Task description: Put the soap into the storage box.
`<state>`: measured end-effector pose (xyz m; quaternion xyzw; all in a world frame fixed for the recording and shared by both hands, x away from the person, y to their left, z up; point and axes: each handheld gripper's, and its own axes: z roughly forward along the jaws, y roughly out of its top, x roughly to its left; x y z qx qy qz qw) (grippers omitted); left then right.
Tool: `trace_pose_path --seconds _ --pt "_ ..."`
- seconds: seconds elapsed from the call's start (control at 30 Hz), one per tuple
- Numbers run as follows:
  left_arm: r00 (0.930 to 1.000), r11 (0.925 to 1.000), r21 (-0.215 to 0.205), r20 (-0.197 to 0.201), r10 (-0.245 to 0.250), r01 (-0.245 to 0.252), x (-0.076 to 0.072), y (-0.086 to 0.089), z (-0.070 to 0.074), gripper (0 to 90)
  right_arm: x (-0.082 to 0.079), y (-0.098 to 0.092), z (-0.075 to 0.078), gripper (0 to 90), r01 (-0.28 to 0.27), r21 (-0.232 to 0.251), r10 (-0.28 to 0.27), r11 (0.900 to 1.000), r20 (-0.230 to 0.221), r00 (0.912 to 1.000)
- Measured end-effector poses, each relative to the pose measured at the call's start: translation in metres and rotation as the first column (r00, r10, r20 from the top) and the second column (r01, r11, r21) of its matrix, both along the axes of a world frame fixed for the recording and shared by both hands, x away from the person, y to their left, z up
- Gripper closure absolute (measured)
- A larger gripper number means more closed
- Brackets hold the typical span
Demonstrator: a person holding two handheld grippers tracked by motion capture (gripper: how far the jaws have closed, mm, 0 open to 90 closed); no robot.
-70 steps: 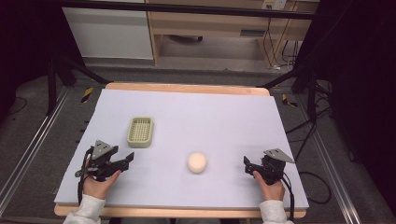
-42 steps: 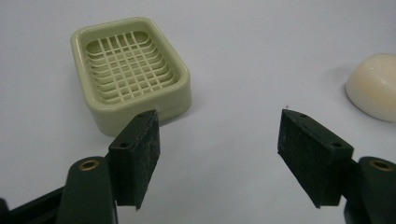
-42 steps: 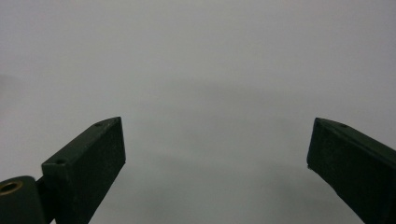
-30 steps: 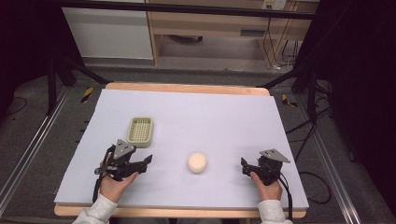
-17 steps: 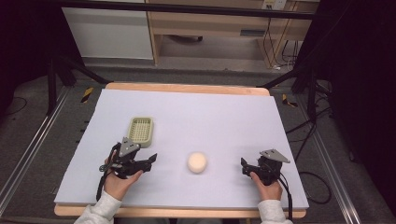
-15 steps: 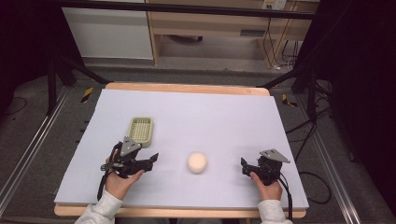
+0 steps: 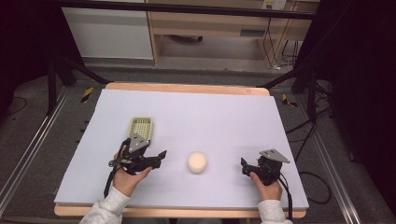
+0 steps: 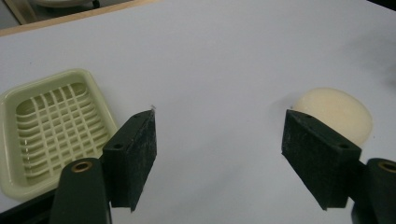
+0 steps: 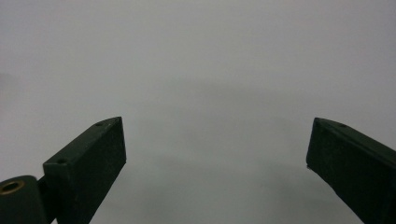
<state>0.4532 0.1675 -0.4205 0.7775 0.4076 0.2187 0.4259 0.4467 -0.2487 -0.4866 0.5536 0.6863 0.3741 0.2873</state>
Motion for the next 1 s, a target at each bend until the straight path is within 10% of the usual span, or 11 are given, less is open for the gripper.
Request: trace_pose_path --seconds 1.0 --pt "0.9959 0.9958 0.032 -0.033 -0.085 0.086 0.007 -0.047 -0.004 24.0 0.0 0.0 0.0 5.2 -0.001 0.002 0.001 1.0 0.001 1.0"
